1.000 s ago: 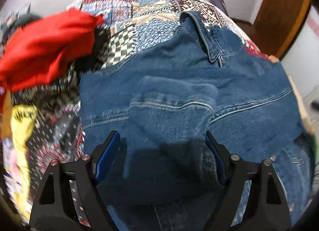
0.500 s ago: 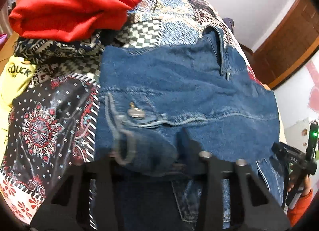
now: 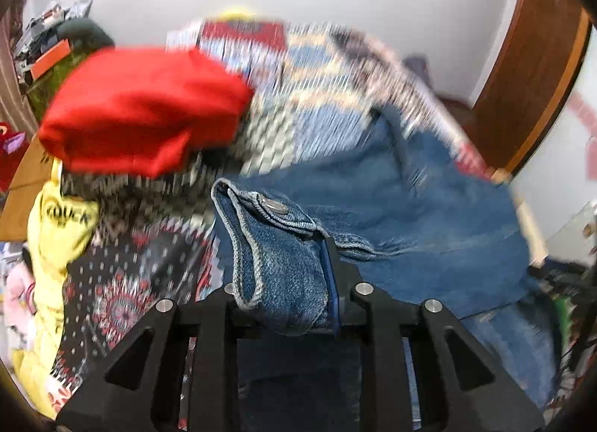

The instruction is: Fold large clothes

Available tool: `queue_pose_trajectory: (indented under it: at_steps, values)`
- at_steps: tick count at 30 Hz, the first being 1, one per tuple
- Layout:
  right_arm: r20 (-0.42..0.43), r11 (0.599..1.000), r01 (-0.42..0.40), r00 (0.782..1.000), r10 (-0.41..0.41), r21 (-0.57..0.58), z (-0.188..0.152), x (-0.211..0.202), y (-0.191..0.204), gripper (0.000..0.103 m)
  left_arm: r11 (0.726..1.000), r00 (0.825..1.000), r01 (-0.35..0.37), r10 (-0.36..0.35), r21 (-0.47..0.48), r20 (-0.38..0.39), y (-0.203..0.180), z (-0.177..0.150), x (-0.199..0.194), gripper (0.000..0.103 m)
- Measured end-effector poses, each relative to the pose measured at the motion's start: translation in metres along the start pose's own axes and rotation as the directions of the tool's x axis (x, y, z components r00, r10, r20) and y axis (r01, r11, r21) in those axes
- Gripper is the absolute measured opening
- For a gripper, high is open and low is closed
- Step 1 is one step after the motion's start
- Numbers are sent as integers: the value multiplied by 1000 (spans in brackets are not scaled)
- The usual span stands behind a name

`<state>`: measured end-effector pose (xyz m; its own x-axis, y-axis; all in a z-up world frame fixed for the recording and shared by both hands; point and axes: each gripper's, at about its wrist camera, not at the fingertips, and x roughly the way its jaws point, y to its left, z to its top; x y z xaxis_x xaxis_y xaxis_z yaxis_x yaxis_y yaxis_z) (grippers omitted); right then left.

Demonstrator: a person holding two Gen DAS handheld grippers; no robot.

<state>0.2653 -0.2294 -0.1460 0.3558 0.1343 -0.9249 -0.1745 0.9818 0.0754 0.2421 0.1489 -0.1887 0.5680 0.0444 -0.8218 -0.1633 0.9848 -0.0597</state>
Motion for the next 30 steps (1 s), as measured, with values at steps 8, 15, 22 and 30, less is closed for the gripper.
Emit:
queue_pose_trajectory:
  at_steps: [8,15,22,30]
  values:
    - [-48,1000,-7,999,7,-4,-4,11,2,74,997,992,-80,81,7,-95,21,-37,21,62]
    - [49,1000,5,999,-5,-13,21,-13,-4,74,997,996,-79,79,8,-49,34,-17,-1,67]
    - [129,999,-1,992,-5,42,51,-14,-18,74,996,998,-63,61,-61,-22,62,17,10,69]
    - [93,990,-55,995,43,132,84,27,-44,74,972,982,132,-155,-197,-109,85,32,71,69]
